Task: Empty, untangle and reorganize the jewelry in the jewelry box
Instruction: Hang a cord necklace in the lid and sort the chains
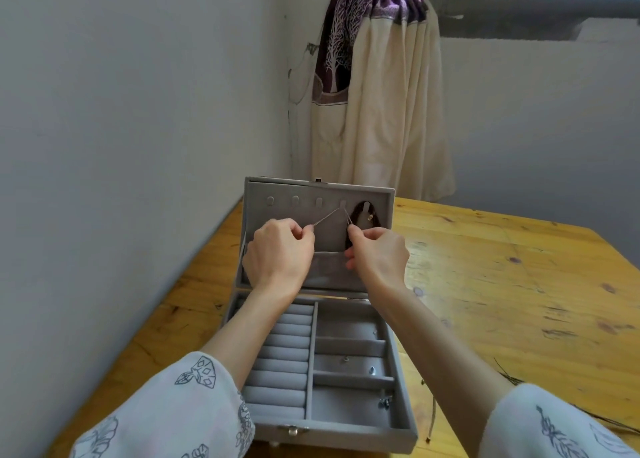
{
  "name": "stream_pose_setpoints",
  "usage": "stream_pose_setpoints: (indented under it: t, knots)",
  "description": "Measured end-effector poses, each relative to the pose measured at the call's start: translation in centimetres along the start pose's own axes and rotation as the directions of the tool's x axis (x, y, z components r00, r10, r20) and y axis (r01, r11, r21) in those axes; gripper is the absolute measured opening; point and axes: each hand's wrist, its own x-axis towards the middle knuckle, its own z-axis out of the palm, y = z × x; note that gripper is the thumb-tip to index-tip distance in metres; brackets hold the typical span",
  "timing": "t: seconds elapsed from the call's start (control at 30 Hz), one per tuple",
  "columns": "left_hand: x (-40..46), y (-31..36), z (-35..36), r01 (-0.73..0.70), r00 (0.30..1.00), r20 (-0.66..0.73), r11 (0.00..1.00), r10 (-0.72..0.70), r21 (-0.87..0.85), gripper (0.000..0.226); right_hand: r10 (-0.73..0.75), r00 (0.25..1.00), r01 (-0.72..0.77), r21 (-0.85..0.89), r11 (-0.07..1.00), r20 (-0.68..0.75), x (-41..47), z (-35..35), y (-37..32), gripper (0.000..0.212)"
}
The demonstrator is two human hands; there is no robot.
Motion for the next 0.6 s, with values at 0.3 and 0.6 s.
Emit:
stream_pose_setpoints:
  t: [0.3,0.6]
  knots:
    - [-0.5,-1.1,-0.8,-0.123,0.991,0.068,0.986,0.116,0.111,0.029,-0.169,0.980,0.170,0.002,0.985,0.105,-1.2,-0.3,0.3,0.026]
    - [-0.3,-1.0,-1.7,-0.100,0.976,0.208,0.983,0.067,0.152,0.022,-0.342,0.928,0.362,-0.129,0.923,0.149,-1.6,-0.2,-0.2,0.007]
